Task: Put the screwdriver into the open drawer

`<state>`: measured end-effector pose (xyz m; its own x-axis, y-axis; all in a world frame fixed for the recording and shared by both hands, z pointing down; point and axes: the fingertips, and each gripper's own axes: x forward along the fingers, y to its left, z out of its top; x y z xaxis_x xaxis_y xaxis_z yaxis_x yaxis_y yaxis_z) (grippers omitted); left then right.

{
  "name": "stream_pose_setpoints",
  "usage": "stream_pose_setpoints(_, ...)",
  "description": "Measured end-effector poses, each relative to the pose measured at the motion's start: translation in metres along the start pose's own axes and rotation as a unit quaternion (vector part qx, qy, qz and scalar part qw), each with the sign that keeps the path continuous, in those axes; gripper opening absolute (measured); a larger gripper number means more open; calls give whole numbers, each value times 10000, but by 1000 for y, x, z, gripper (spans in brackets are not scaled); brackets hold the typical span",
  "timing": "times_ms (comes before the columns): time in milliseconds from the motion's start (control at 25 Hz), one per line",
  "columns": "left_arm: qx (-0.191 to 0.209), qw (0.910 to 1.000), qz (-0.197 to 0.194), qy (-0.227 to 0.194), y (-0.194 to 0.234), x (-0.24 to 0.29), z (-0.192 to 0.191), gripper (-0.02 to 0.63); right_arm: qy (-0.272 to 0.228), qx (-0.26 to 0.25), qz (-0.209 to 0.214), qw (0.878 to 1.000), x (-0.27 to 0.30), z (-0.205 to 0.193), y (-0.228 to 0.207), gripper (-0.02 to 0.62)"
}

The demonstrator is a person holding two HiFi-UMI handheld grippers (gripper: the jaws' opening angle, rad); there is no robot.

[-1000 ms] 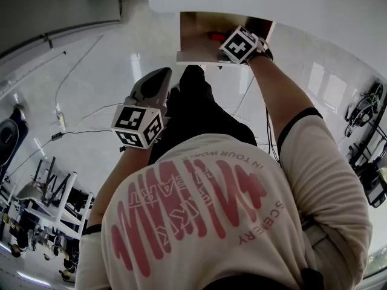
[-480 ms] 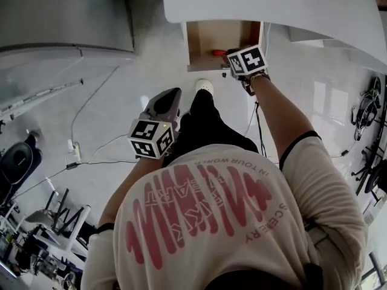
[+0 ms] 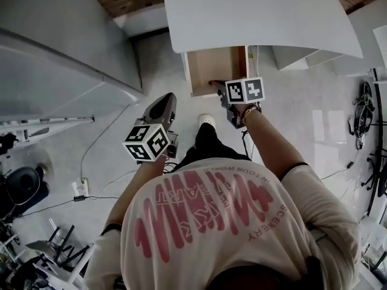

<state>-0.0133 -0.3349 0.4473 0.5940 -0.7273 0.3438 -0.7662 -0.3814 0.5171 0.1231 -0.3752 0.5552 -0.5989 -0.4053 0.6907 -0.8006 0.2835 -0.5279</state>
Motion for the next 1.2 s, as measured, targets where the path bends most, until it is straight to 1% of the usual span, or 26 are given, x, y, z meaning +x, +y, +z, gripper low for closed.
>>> stream_pose_setpoints(80,59,9997,-154,-186,-11,-9,18,3,-414,79,158,9990,-19,13,27,11)
stream_pose_setpoints(160,104,9987,-297,-402,-21,-17,38,3,-885,158,299,9955,-39,31,53,11)
stream_pose_setpoints(280,169,9964,-411,-727,-30,-32,67,4,-1641,184,519,9849,-70,63,94,11)
stream_pose_setpoints(440,333,9917,-563,-1104,-52,-54,100,4,-2516,96,701,9652,-124,96,135,11)
stream_pose_setpoints(600,618,9830,-799,-1533,-81,-77,135,5,-3335,-79,1090,9364,-182,126,177,11)
stream_pose_setpoints(680,659,9781,-940,-1735,-90,-89,149,3,-3562,-352,1200,9260,-201,134,200,11)
stream_pose_setpoints(720,691,9756,-1002,-1826,-95,-95,155,4,-3662,-567,1180,9213,-211,137,211,11)
stream_pose_setpoints(840,853,9683,-1157,-2044,-114,-112,169,3,-3954,-1334,946,9038,-241,141,240,11)
stream_pose_setpoints(920,987,9638,-1258,-2135,-127,-121,176,3,-4114,-1647,831,8926,-258,142,253,11)
stream_pose_setpoints(1000,1100,9602,-1333,-2197,-138,-128,179,3,-4224,-1709,866,8859,-269,141,262,11)
stream_pose_setpoints(1080,1179,9578,-1366,-2239,-145,-135,179,3,-4282,-1734,895,8824,-274,138,266,11)
stream_pose_setpoints(1200,1288,9565,-1329,-2255,-151,-144,175,3,-4288,-1649,886,8838,-276,127,262,9)
